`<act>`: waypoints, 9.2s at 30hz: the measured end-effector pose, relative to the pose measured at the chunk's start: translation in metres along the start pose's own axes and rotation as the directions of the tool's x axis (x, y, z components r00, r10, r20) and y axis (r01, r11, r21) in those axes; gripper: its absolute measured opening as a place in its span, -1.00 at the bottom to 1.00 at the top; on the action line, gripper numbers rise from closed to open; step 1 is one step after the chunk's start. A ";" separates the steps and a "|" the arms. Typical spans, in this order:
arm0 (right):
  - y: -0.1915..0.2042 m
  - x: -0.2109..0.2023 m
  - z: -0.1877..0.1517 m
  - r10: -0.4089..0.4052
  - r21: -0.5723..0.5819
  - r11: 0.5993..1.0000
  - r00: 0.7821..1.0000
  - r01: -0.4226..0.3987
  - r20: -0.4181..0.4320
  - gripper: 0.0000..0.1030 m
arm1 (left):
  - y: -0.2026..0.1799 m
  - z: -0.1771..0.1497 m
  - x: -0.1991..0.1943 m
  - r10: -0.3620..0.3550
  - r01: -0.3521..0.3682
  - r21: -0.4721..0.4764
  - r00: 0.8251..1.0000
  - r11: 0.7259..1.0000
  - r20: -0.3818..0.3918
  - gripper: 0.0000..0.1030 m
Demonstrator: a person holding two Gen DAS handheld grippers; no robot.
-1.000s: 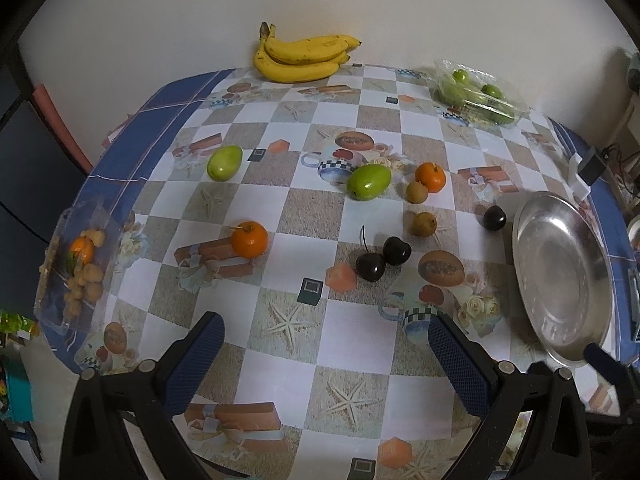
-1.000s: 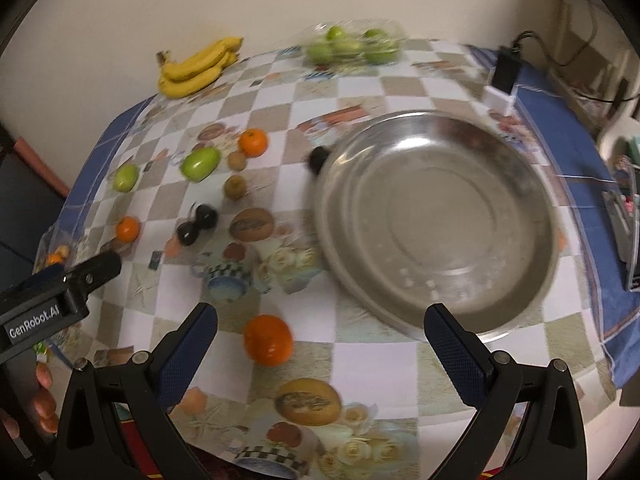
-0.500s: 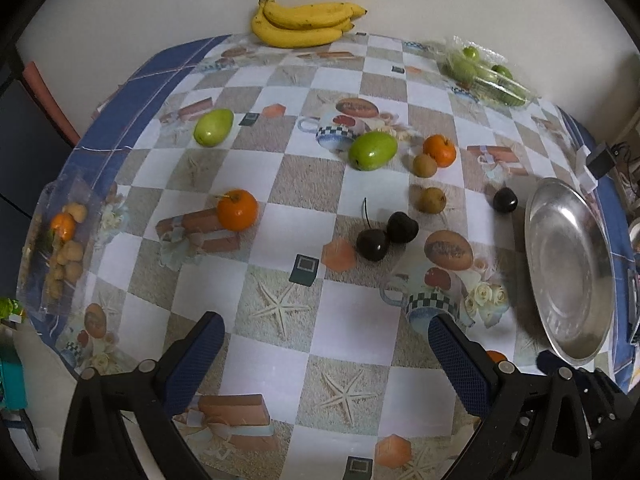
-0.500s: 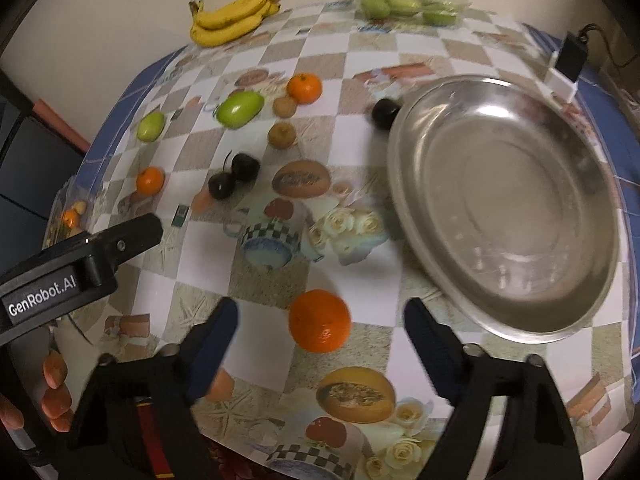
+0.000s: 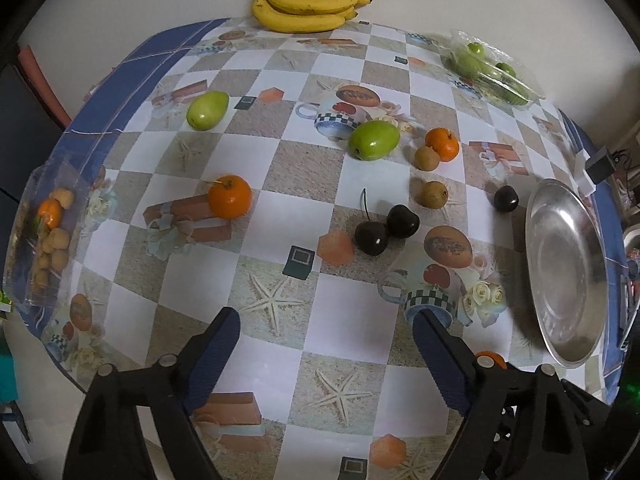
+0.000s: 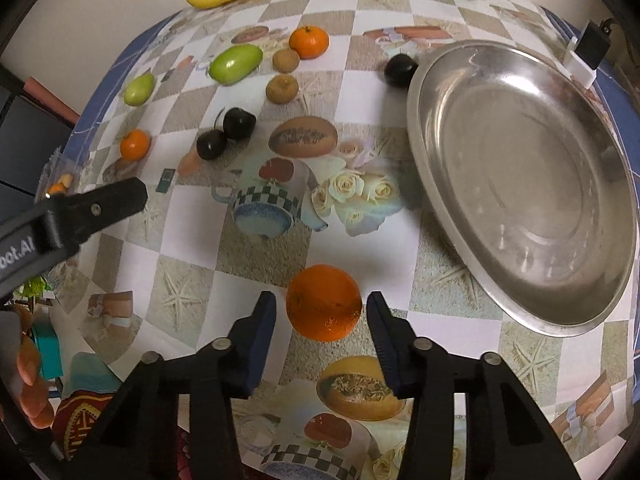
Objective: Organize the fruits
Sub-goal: 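Reach the right gripper to the orange and close on it, then lift the orange with the right gripper and carry it over the steel bowl, then lower the orange into the bowl and open the right gripper, then withdraw the right gripper from the bowl toward the second orange, then close the right gripper on the orange while the left gripper grasps the green mango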
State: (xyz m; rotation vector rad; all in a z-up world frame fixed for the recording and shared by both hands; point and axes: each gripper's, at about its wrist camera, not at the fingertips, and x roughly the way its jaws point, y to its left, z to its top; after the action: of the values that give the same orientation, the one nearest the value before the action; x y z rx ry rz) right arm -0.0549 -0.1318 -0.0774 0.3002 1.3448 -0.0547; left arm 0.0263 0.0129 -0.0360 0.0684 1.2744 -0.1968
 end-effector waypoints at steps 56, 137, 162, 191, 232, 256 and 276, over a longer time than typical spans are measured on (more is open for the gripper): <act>-0.041 -0.058 0.081 0.113 0.190 0.970 0.973 -0.152 0.200 -0.24 | -0.045 0.059 0.066 0.039 -0.024 0.134 0.993 0.991 -0.108 -0.53; -0.178 -0.062 0.054 -0.186 0.510 0.855 0.974 0.094 0.131 -0.05 | -0.239 0.025 0.033 -0.104 0.111 0.473 0.994 0.874 -0.041 -0.17; -0.159 -0.054 0.060 -0.173 0.457 0.883 0.978 0.103 0.115 -0.01 | -0.127 0.073 0.034 0.077 -0.079 0.092 0.997 0.993 0.030 0.57; -0.137 -0.052 0.069 -0.197 0.388 0.915 0.962 0.111 0.191 1.00 | -0.074 0.086 0.030 0.104 -0.103 -0.023 0.990 0.994 0.093 1.00; -0.058 -0.052 0.124 -0.063 0.116 0.993 0.915 0.018 0.399 1.00 | -0.044 0.124 0.010 -0.040 0.034 0.026 0.959 0.999 0.280 1.00; -0.014 0.001 0.177 0.049 0.048 0.997 0.950 -0.067 0.309 0.17 | -0.024 0.159 0.062 -0.126 0.144 -0.129 0.982 0.981 0.139 0.67; -0.001 0.043 0.192 0.064 0.047 0.996 0.966 -0.078 0.251 -0.26 | -0.019 0.162 0.090 -0.167 0.176 -0.162 0.984 0.971 0.065 0.50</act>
State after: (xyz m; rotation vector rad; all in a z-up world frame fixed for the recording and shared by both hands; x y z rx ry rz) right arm 0.1371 -0.1739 -0.0824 0.3768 1.0835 -0.0685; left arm 0.2009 -0.0410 -0.0734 -0.1910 1.2414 -0.2379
